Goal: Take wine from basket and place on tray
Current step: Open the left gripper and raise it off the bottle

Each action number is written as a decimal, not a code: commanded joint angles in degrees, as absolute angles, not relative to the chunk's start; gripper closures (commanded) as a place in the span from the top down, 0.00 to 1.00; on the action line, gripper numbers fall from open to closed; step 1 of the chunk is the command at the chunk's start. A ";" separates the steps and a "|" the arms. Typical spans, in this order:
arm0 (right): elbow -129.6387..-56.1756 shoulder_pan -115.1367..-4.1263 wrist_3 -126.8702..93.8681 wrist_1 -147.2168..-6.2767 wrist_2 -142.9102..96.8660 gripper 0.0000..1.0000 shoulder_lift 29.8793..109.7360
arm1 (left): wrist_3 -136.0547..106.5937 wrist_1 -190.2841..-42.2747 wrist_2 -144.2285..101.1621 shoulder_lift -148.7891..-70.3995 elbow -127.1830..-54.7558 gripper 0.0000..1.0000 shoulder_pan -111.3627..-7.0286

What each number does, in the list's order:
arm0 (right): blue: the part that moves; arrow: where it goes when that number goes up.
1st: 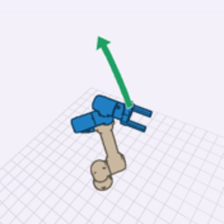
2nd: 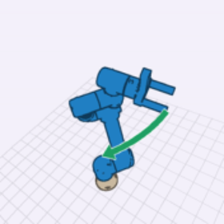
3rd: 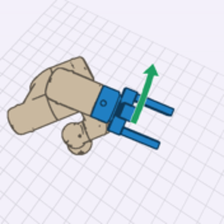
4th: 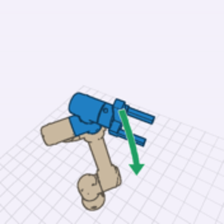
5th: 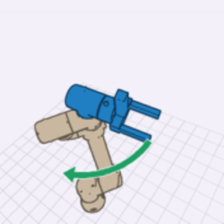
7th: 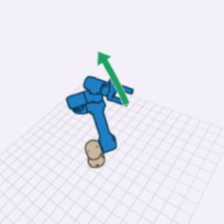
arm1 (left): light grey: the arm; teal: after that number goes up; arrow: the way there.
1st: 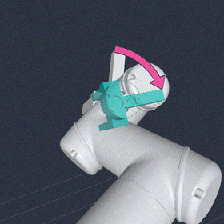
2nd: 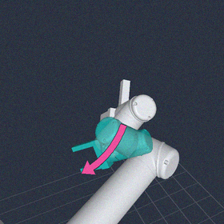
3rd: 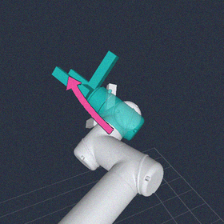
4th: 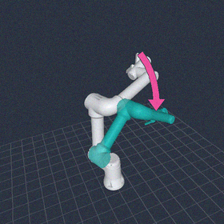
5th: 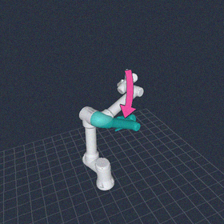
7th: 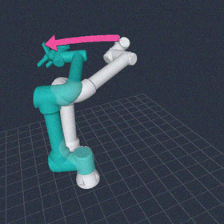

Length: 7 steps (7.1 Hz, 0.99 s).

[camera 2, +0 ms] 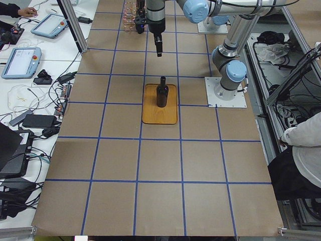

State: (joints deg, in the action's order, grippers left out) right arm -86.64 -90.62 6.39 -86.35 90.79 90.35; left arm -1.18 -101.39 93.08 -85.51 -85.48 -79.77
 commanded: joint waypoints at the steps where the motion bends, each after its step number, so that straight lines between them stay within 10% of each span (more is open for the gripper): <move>1: -86.66 -90.62 6.33 -86.31 90.88 1.00 90.35 | -8.08 -101.51 93.43 -86.39 -84.99 0.92 -86.21; 7: -86.66 -90.62 6.59 -86.40 90.79 1.00 90.35 | -8.09 -101.51 93.17 -86.48 -85.08 1.00 -86.48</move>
State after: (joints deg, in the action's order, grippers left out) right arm -86.69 -90.61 6.51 -86.37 90.82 90.35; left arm -8.08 -101.51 93.33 -86.48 -85.06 -86.46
